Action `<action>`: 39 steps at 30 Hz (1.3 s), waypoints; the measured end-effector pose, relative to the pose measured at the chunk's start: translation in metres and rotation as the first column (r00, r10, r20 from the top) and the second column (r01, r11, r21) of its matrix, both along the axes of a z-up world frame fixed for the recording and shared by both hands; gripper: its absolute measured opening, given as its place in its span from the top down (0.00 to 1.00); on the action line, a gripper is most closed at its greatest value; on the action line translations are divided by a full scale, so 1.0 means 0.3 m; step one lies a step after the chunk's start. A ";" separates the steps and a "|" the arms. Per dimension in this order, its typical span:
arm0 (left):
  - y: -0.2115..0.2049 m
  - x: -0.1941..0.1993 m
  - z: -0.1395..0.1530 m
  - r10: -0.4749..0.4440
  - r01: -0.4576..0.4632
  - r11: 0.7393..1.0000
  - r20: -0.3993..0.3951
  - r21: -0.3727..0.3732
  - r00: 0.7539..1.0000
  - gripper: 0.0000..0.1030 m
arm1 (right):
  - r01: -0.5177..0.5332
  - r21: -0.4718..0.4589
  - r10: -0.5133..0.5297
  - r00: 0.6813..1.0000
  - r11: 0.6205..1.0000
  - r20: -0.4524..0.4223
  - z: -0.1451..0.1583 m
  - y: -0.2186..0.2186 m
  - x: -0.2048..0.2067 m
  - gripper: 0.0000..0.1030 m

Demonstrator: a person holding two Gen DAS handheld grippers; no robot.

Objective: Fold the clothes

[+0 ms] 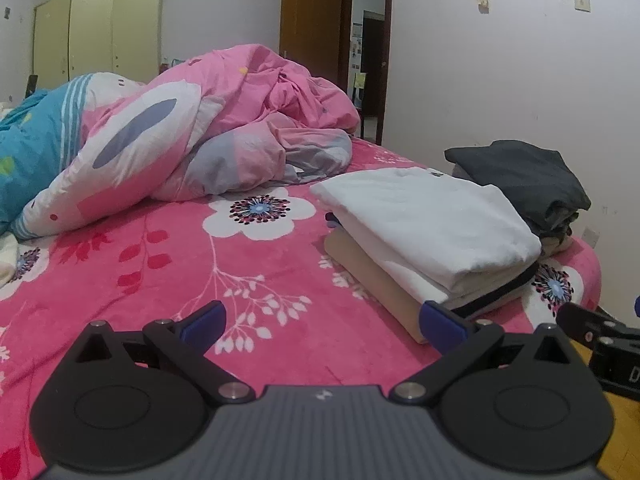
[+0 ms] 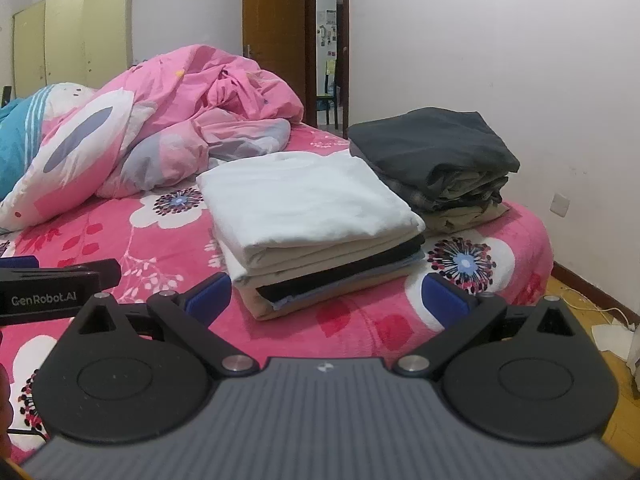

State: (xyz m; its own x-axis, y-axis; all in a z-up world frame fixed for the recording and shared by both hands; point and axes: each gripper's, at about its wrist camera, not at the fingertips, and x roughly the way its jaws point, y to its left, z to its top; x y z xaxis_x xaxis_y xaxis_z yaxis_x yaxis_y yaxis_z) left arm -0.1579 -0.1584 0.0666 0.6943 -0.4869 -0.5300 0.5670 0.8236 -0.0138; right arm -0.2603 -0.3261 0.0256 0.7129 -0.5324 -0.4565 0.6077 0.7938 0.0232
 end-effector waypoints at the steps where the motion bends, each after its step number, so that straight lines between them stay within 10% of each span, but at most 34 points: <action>1: 0.000 -0.001 0.001 -0.002 0.002 1.000 0.004 0.000 1.000 0.00 | -0.001 0.000 0.001 1.000 1.000 -0.004 0.000 0.001 0.004 0.01; 39: -0.120 -0.081 -0.033 -0.119 0.119 0.993 -0.046 0.002 0.992 0.00 | 0.093 -0.019 -0.094 0.995 0.995 -0.044 -0.026 -0.043 -0.085 0.01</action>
